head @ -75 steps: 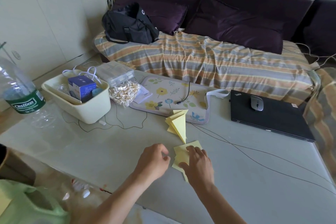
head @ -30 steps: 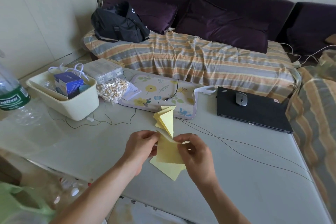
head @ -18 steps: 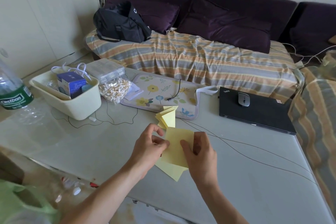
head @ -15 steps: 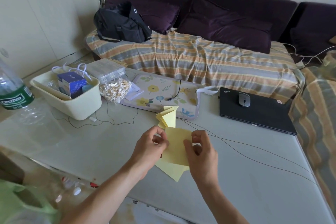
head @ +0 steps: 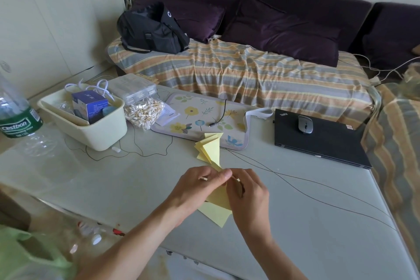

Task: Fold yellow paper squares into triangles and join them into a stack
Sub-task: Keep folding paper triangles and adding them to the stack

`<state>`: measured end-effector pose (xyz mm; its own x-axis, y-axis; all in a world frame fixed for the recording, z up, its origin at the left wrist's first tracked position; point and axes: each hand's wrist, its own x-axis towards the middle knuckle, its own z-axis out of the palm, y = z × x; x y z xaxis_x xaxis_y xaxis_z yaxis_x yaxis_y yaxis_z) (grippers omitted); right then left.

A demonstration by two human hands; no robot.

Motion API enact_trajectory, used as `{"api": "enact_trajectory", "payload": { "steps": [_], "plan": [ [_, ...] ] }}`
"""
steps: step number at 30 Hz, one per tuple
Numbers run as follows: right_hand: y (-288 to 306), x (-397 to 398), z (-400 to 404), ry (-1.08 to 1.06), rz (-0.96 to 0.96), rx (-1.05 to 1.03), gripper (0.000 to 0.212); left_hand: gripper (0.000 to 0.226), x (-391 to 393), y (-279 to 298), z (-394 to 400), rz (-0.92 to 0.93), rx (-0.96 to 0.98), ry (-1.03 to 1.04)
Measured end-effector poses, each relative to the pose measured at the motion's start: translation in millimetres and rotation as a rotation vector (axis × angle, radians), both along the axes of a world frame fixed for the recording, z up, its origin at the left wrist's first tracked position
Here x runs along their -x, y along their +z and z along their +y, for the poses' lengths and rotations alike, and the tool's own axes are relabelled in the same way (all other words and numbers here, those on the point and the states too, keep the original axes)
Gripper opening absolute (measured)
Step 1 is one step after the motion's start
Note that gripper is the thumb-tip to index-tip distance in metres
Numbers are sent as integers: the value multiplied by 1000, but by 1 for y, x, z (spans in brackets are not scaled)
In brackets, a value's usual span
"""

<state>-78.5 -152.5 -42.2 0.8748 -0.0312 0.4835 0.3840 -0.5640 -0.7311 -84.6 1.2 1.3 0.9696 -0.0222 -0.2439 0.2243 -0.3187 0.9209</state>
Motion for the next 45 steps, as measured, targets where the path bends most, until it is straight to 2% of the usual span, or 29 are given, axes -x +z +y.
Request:
{"api": "enact_trajectory", "payload": {
  "steps": [5, 11, 15, 19, 23, 27, 30, 33, 36, 41, 45],
  "plan": [
    [-5, 0, 1, 24, -30, 27, 24, 37, 1, 3, -3, 44, 63, -8],
    [-8, 1, 5, 33, -49, 113, 24, 59, -1, 4, -4, 108, 65, 26],
    [-8, 2, 6, 58, -37, 98, 24, 40, 0, 4, -6, 104, 76, 22],
    [-5, 3, 4, 89, 60, 42, 40, 23, -1, 3, -2, 112, 88, 72],
    [1, 2, 4, 139, 168, -66, 43, 13, -4, 2, 0, 153, 112, 189],
    [8, 3, 4, 234, 492, -268, 44, 13, -5, -1, 4, 111, 59, 236],
    [6, -2, 4, 215, 701, -427, 36, 8, -4, -3, 6, 95, 27, 156],
    [8, -5, 3, 227, 832, -542, 23, 4, -2, -6, 5, 94, -41, 61],
    [7, -4, 1, 233, 849, -540, 21, 5, -1, -8, 4, 90, -80, 34],
    [6, -5, 1, 233, 834, -566, 15, 25, -3, -11, 5, 64, -12, 160],
    [8, -6, -1, 227, 814, -616, 13, 24, -3, -11, 5, 7, 3, 148]
  ]
}}
